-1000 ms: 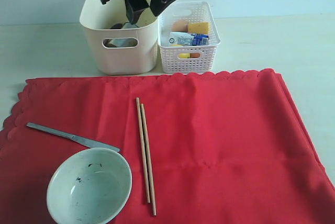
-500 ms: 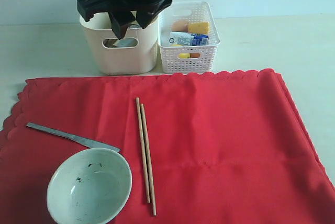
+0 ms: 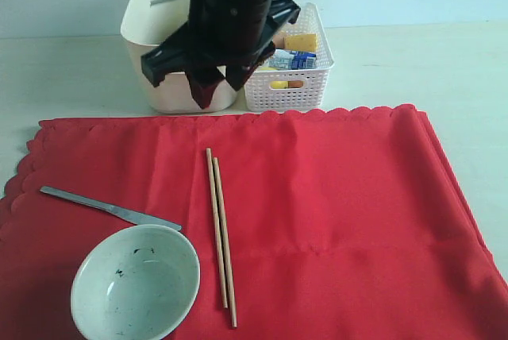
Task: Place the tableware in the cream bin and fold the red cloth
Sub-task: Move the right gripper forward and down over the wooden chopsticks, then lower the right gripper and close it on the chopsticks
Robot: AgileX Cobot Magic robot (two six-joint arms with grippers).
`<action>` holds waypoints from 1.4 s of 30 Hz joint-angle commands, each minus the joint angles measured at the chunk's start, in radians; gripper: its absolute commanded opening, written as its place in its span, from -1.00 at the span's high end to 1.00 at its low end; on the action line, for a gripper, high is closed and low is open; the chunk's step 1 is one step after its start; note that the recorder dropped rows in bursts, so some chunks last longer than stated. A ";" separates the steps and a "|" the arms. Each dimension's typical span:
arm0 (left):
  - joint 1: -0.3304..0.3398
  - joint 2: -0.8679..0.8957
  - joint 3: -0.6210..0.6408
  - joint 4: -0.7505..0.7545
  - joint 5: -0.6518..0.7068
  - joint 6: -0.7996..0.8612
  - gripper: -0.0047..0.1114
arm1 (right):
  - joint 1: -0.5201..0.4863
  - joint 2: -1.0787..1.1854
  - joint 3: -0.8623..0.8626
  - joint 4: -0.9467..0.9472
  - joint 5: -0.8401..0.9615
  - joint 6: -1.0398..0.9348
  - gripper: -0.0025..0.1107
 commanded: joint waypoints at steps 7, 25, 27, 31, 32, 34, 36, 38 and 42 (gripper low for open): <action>0.001 -0.006 0.003 -0.009 -0.007 -0.003 0.92 | 0.001 -0.007 0.174 0.032 -0.119 -0.008 0.12; 0.001 -0.006 0.003 -0.009 -0.007 -0.003 0.92 | 0.001 0.161 0.201 0.189 -0.152 -0.041 0.12; 0.001 -0.006 0.003 -0.009 -0.007 -0.003 0.92 | 0.001 0.169 0.201 0.202 -0.161 -0.038 0.12; 0.001 -0.006 0.003 -0.009 -0.007 -0.003 0.92 | 0.007 0.185 0.201 0.206 -0.187 -0.034 0.12; 0.001 -0.006 0.003 -0.009 -0.007 -0.003 0.92 | 0.013 0.196 0.201 0.200 -0.195 -0.034 0.12; 0.001 -0.006 0.003 -0.009 -0.007 -0.003 0.92 | 0.023 0.218 0.201 0.187 -0.204 -0.012 0.12; 0.001 -0.006 0.003 -0.009 -0.007 -0.003 0.92 | 0.036 0.231 0.201 0.143 -0.209 0.024 0.12; 0.001 -0.006 0.003 -0.009 -0.007 -0.003 0.92 | 0.048 0.242 0.199 0.087 -0.222 0.064 0.12; 0.001 -0.006 0.003 -0.009 -0.007 -0.003 0.92 | 0.048 0.242 0.199 0.077 -0.255 0.099 0.12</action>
